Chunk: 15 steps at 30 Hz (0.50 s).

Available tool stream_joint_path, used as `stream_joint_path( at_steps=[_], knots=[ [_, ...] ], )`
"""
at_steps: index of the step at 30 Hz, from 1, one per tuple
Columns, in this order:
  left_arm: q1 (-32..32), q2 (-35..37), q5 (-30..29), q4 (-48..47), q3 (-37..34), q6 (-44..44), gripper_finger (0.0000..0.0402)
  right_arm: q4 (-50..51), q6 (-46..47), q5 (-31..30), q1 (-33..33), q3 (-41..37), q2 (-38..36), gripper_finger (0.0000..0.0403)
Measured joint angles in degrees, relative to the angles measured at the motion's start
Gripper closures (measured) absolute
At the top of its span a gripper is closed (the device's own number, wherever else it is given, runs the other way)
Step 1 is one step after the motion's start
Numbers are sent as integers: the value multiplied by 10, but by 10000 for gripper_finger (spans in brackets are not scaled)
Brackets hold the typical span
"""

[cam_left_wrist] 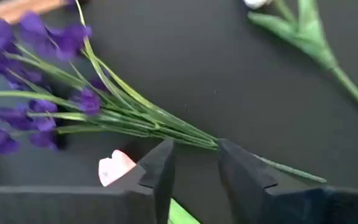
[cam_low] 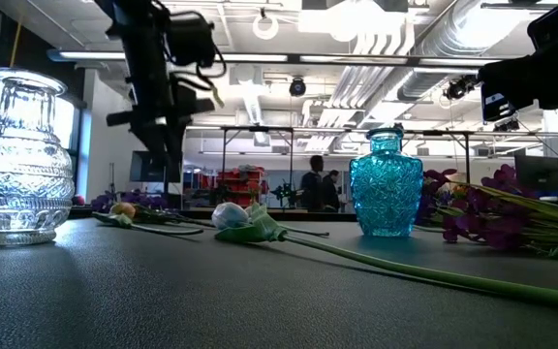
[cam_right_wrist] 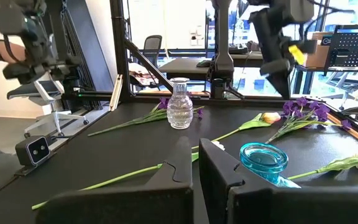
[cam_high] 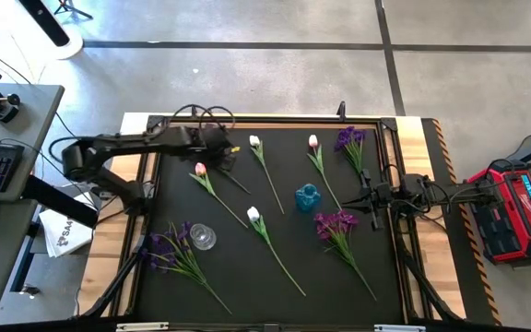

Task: Sort flowers into vase by color
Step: Put the top left purple flowers into the transparent bin

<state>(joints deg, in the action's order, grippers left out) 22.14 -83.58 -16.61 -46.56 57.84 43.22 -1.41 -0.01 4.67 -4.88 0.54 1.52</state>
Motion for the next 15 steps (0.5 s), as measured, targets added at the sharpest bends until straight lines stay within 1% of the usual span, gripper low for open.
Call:
stream_joint_path(
  at_steps=[2, 6, 9, 11, 15],
  knots=[
    [6, -21, 10, 2, 0, 15, 260, 0, 0, 0, 0, 0, 0, 402],
    [22, -58, 52, -2, 0, 57, 217, 0, 0, 0, 0, 0, 0, 402],
    [40, -83, 76, 5, 0, 94, 193, 0, 0, 0, 0, 0, 0, 402],
    [54, -99, 84, 18, 0, 109, 186, 0, 0, 0, 0, 0, 0, 402],
    [67, -125, 96, 30, 0, 123, 185, 0, 0, 0, 0, 0, 0, 402]
  ],
)
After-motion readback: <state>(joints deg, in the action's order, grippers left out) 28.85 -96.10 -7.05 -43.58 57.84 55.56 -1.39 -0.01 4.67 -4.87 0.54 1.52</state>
